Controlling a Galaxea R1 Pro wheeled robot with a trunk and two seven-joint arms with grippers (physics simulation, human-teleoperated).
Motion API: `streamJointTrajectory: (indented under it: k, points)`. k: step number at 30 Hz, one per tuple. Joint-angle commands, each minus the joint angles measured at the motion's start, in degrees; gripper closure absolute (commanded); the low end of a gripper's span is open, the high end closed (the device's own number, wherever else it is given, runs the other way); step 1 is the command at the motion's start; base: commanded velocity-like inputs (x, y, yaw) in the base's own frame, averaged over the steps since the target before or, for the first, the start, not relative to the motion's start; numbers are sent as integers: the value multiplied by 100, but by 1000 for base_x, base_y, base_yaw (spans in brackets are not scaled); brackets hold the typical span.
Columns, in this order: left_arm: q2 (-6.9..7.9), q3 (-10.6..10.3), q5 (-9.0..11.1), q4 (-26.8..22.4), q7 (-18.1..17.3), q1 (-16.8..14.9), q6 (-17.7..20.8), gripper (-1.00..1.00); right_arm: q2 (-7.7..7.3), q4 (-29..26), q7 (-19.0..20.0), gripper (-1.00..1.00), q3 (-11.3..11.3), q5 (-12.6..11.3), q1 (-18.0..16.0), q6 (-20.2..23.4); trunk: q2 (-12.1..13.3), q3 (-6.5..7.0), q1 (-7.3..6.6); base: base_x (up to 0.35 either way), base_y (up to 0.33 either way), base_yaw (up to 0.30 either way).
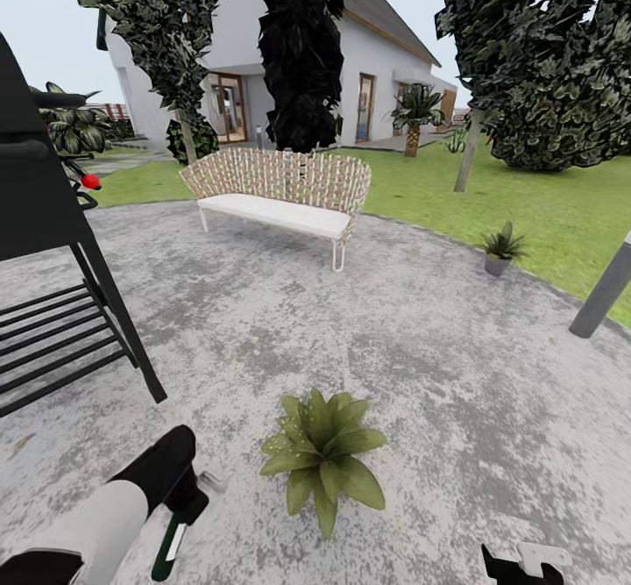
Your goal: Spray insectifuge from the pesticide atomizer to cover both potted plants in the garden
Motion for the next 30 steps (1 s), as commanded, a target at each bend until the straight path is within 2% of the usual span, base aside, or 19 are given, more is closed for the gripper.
streamJointTrajectory:
  k: [1,3,10,17,30]
  points:
    - [1,-39,-82,0,-65,3,9,100,1,4,40,-100,-50,26,-4,-20,-2,-5,-1,0,0,0]
    - [8,-47,-179,21,-80,16,-16,100,1,3,40,-100,-50,26,-4,-20,-2,-5,-1,0,0,0]
    - [24,-48,-233,305,-105,176,-55,100,1,4,40,-100,-50,26,-4,-25,-2,-5,-1,0,0,6]
    - [-8,-57,-421,363,-98,185,-47,100,1,5,40,-100,-50,26,-4,-23,-2,-5,-1,4,-6,178]
    - [-37,-55,-454,301,-84,179,-27,100,-26,3,42,-100,-50,26,-4,-19,-2,-5,-1,97,-229,12]
